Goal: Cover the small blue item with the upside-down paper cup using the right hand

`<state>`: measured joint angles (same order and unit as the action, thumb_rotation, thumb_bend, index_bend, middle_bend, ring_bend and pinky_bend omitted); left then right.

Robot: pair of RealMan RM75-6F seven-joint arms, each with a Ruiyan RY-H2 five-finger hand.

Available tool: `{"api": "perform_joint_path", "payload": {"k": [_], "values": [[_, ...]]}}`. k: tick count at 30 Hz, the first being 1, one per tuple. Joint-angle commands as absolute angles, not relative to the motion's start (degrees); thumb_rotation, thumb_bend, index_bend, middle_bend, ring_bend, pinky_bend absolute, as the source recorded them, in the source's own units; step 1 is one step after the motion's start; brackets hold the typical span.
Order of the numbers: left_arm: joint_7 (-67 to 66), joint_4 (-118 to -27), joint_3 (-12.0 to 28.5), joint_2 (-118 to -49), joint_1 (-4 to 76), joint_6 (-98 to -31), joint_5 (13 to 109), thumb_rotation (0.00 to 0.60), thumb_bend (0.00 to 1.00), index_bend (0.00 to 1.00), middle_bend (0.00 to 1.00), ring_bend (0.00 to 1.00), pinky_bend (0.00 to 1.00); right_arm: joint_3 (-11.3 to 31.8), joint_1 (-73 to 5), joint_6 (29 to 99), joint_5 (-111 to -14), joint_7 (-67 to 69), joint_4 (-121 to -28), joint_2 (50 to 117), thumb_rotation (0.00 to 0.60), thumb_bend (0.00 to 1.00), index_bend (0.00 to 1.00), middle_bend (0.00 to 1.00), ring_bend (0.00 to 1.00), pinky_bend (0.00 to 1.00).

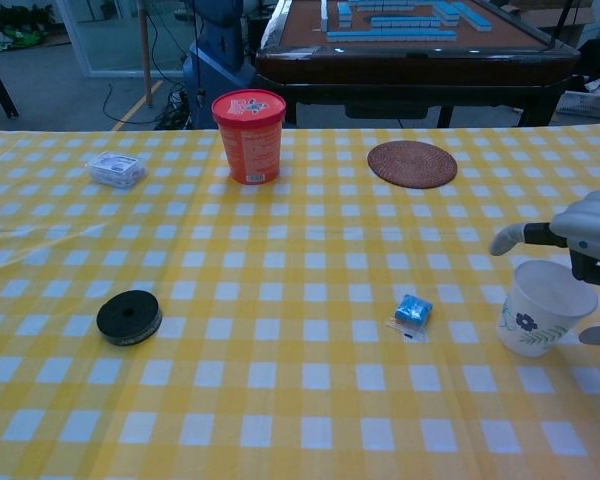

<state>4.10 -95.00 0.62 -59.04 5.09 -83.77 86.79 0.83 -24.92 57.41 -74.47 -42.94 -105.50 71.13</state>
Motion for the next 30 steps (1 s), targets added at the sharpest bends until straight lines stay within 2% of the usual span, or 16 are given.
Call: {"api": "perform_joint_path", "payload": {"k": [1, 8, 17, 23, 30], "values": [[4.22, -95.07, 0.57, -58.95, 4.99, -84.01, 87.05, 0.6, 0.1, 0.46, 0.37, 0.24, 0.38, 0.66, -25.29, 57.6, -73.87, -43.42, -105.23, 71.75, 0.6, 0.0, 0.3, 0.98, 0.97, 1.0], [4.38, -94.83, 0.7, -58.98, 4.98, -83.97, 86.87, 0.6, 0.1, 0.46, 0.37, 0.24, 0.38, 0.4, -25.48, 59.1, -74.57, -41.96, -103.69, 73.46, 0.6, 0.0, 0.41, 1.0, 0.98, 1.0], [4.7, -94.6, 0.62, -58.94, 4.95, -83.91, 87.07, 0.6, 0.1, 0.46, 0.37, 0.24, 0.38, 0.45, -24.98, 61.55, -76.39, -37.16, -103.71, 72.91, 0.6, 0.0, 0.46, 1.0, 0.99, 1.0], [4.44, -94.59, 0.58, -59.06, 4.96, -83.81, 87.1, 0.6, 0.1, 0.46, 0.37, 0.24, 0.38, 1.43, -23.5, 62.48, -78.55, -19.22, -103.61, 70.36, 0.6, 0.02, 0.46, 1.0, 0.99, 1.0], [3.74, -94.8, 0.5, -59.16, 4.95, -83.81, 87.25, 0.6, 0.1, 0.46, 0.37, 0.24, 0.38, 0.81, -22.39, 60.54, -81.82, 6.86, -99.1, 69.09, 0.6, 0.02, 0.46, 1.0, 0.99, 1.0]]}}
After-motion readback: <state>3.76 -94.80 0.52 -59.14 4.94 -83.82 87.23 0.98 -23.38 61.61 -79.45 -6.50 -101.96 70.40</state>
